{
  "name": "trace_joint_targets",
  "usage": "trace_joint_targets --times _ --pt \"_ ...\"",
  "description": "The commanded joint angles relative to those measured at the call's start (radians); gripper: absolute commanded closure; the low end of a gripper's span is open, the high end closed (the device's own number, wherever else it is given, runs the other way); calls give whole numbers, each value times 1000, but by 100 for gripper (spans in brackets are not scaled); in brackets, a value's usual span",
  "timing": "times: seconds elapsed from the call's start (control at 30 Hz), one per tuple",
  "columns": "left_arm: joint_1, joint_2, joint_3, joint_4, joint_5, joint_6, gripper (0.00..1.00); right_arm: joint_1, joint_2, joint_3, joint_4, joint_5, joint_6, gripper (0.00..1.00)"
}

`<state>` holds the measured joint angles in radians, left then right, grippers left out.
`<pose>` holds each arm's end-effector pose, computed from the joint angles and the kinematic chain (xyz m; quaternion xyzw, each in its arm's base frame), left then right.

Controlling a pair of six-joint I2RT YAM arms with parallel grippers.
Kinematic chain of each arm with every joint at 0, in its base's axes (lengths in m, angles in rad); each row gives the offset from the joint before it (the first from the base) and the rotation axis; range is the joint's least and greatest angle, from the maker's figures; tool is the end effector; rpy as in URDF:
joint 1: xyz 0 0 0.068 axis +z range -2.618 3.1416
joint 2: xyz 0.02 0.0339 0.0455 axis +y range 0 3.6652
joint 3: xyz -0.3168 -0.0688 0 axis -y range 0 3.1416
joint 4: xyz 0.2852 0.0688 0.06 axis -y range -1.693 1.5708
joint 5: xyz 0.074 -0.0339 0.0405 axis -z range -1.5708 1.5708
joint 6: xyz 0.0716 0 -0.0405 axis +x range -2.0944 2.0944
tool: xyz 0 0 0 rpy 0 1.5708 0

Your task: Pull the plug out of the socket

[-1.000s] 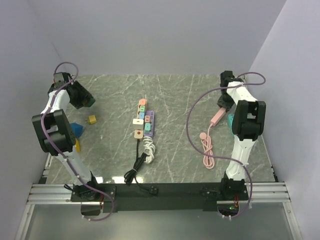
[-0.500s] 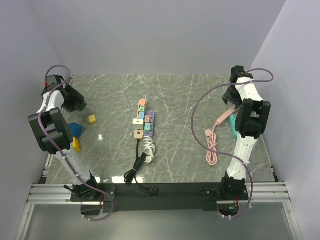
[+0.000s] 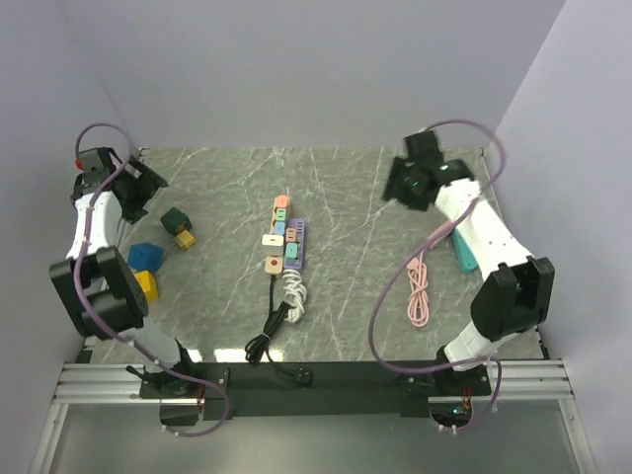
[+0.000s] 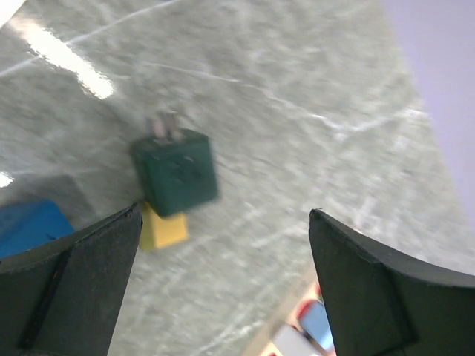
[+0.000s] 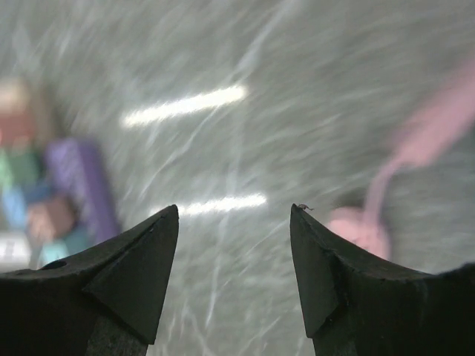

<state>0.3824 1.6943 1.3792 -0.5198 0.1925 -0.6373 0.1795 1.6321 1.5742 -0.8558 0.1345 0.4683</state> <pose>0.4186 0.1536 0.2896 -0.4231 0.8275 -0.1345 0.3437 0.4112 0.0649 0.3583 0.1574 0.9314 0.0422 0.3254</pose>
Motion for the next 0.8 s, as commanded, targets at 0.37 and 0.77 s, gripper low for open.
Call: trace_joint_targets --times 0.37,0.77 --pt "-172 -412 -258 70 196 -59 0 546 17 -244 276 -289 98 34" --pt "-209 -482 -374 64 190 -58 1 701 216 -220 331 -241 147 34"
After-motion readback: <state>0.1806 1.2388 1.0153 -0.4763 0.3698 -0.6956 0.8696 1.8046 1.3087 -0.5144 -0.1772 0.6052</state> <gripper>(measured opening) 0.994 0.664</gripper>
